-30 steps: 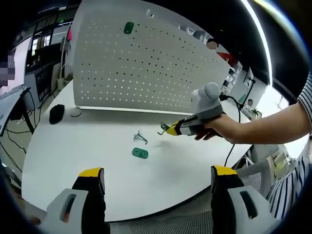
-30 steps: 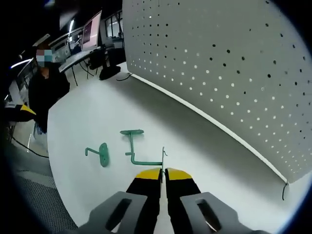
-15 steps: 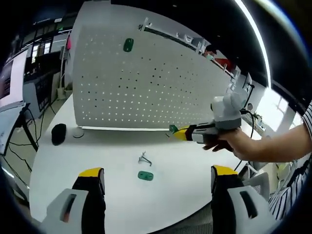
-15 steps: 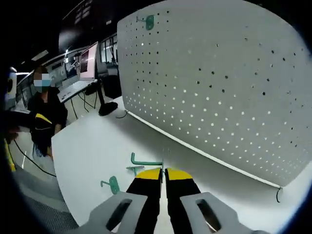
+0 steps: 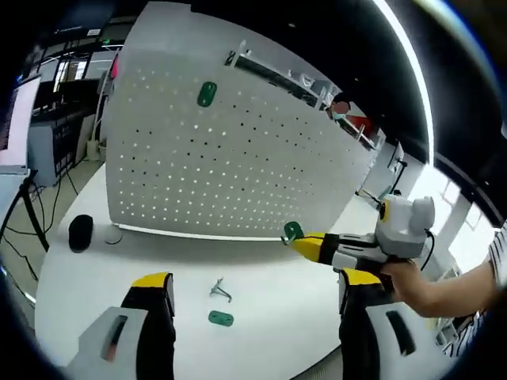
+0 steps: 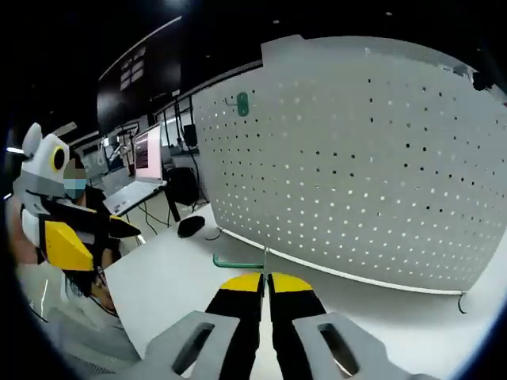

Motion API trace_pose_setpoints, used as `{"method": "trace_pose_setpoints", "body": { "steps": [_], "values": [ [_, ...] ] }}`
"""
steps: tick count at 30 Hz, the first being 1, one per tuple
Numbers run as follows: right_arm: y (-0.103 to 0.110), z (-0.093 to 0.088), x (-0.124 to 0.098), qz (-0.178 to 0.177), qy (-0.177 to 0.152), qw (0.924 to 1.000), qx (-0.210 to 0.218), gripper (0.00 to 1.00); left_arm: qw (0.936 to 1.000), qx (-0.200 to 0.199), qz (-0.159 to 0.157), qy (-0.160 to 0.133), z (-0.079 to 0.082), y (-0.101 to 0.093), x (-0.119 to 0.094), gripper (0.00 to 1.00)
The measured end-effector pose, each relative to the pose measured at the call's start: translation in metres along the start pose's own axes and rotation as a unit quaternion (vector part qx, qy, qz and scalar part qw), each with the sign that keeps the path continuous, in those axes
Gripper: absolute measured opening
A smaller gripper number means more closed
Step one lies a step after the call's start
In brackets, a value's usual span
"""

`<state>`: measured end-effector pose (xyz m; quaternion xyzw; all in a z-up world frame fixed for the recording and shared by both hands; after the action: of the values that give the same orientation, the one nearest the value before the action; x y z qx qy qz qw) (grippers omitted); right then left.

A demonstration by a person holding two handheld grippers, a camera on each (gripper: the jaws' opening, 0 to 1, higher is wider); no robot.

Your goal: Insert the hook assembly into the mounting plate slot until the hook locks in place.

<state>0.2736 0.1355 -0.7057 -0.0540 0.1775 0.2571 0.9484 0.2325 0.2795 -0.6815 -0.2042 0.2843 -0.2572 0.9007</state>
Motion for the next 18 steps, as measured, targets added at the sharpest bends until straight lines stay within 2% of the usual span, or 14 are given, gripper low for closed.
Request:
{"method": "trace_pose_setpoints", "body": {
  "steps": [5,9,18],
  "values": [
    [0.01,0.013,-0.01,0.003,-0.03,0.9994,0.019,0.0,0.9993,-0.025,-0.027,-0.003,0.004,-0.013,0.007,0.82],
    [0.019,0.025,-0.019,0.007,-0.057,0.9977,0.037,0.0,0.9988,-0.027,-0.04,-0.005,0.009,-0.02,0.011,0.79],
    [0.034,0.039,-0.028,0.02,-0.093,0.9934,0.063,0.0,0.9966,-0.037,-0.07,-0.02,0.021,-0.035,0.011,0.7]
  ]
}}
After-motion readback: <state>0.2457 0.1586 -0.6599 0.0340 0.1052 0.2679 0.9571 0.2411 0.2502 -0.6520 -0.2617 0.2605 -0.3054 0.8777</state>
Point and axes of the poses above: the point that each gripper's makers call its tool centre point, and the gripper's own axes: x roughly forward along the fingers, y roughly to its left, z roughly out of its top, the point moved 4 cm from there along -x, roughly backward along the fingers, and after that the axes turned 8 degrees about -x, right-handed, at the moved point
